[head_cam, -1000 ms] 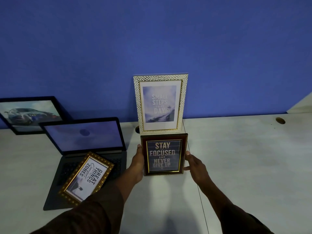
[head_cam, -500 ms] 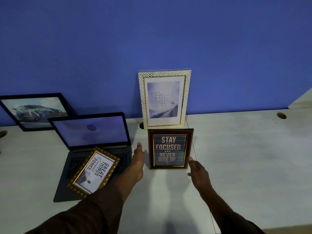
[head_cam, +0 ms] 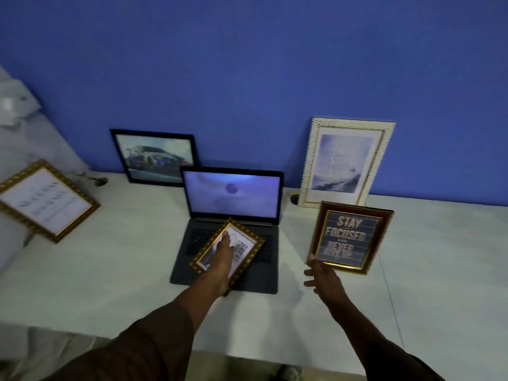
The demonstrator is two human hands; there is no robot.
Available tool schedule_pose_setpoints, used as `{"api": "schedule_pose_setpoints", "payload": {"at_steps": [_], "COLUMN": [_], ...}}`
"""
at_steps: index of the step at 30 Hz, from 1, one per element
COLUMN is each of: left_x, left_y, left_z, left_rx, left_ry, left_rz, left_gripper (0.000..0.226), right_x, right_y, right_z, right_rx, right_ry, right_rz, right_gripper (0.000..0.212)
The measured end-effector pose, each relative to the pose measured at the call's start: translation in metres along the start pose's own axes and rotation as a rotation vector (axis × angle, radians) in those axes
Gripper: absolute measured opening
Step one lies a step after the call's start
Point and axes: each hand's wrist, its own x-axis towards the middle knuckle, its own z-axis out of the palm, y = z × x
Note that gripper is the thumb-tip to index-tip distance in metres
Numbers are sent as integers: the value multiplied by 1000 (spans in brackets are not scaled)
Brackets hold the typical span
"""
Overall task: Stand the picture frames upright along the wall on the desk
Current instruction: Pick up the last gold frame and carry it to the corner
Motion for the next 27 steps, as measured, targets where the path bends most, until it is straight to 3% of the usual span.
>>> {"api": "schedule_pose_setpoints", "payload": {"at_steps": [1,4,10,18,27], "left_x": [-5,-4,-7,-1,9], "left_y": [-1,-11,-31,-46,-60], "left_z": [-19,-63,-118,-99,-68], "left_rx": [3,16,-22,-74,-66], "left_ry": [9,8,60,90,116], "left_rz": [17,71,39,-20,-95], "left_gripper": [47,62,60,59,53], "right_x": [-1,-3,3,40,96], "right_y": [-4,-15,-30,-72,-80], "right_z": [13,41,76,82,98], "right_rx": [-6,-33,-116,-300,-531], "right_ry": [-13,-62,-179,-186,-217], "right_rz": [-15,-12,0,-182,-215], "right_gripper": [69,67,54,40,32]}}
